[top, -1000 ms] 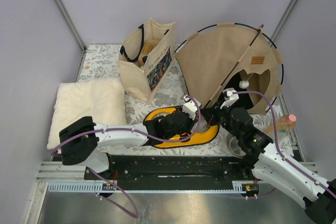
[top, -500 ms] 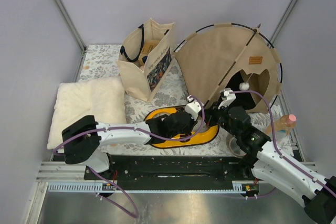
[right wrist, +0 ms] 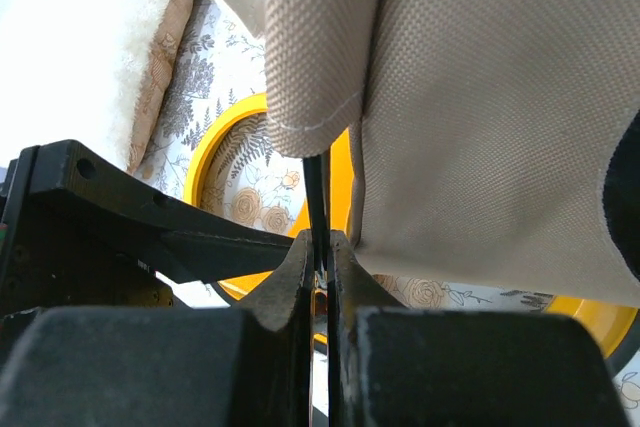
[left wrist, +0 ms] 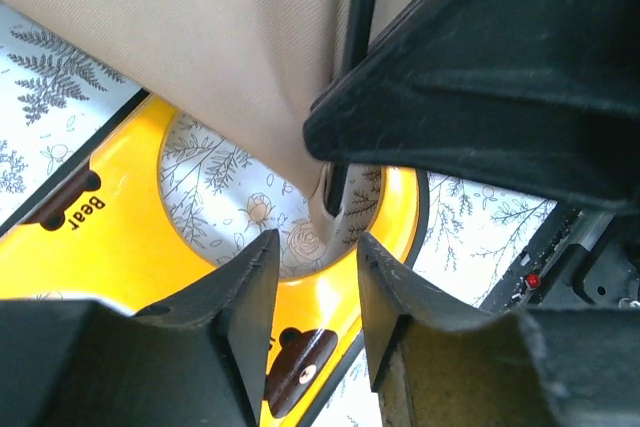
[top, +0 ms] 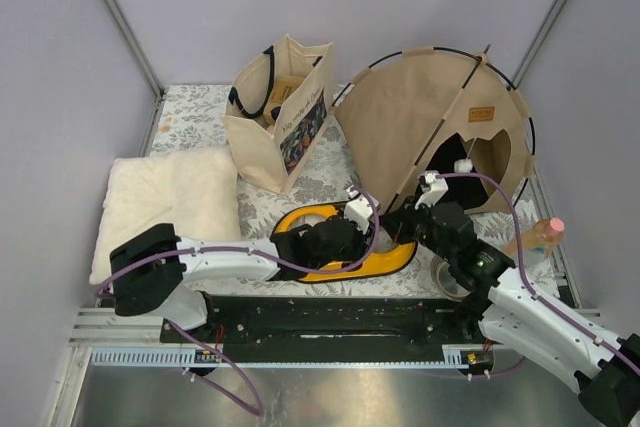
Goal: Set up the pet tent
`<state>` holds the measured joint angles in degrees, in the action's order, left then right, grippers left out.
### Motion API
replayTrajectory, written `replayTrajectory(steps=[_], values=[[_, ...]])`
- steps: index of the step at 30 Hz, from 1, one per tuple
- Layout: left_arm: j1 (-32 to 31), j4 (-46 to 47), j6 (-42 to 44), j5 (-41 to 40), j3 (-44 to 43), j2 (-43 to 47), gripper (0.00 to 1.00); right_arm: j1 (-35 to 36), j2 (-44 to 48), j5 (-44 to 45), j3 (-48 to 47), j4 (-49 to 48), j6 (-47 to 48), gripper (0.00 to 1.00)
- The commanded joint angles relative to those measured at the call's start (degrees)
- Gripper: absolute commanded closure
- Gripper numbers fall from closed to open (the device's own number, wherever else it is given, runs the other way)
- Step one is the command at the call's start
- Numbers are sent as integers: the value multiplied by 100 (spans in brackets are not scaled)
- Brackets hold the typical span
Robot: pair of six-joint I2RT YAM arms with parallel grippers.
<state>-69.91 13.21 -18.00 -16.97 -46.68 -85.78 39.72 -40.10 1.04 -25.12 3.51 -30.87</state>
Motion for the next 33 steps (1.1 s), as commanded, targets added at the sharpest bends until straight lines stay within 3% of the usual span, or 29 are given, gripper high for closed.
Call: replayTrajectory(steps=[1, 10, 18, 24, 28, 31, 33], values=[[-32, 550, -142, 45, 316, 386, 57, -26, 125, 309, -510, 185, -296, 100], [-32, 1604, -292, 414, 818, 404, 55, -26, 81, 353, -1056, 458, -551, 100], [-32, 2492, -64, 142, 774, 246, 52, -26, 134, 362, -1188, 616, -639, 100], [-32, 2537, 77, 62, 616, -35, 72, -26, 160, 362, -1232, 634, -666, 100], [-32, 2563, -2, 89, 677, -115, 77, -35, 169, 353, -1284, 651, -666, 100], [-32, 2634, -2, 71, 695, -97, 92, -26, 186, 345, -1267, 660, -657, 100], [-32, 2546, 33, 54, 642, -106, 96, -26, 195, 362, -1241, 660, -648, 100]])
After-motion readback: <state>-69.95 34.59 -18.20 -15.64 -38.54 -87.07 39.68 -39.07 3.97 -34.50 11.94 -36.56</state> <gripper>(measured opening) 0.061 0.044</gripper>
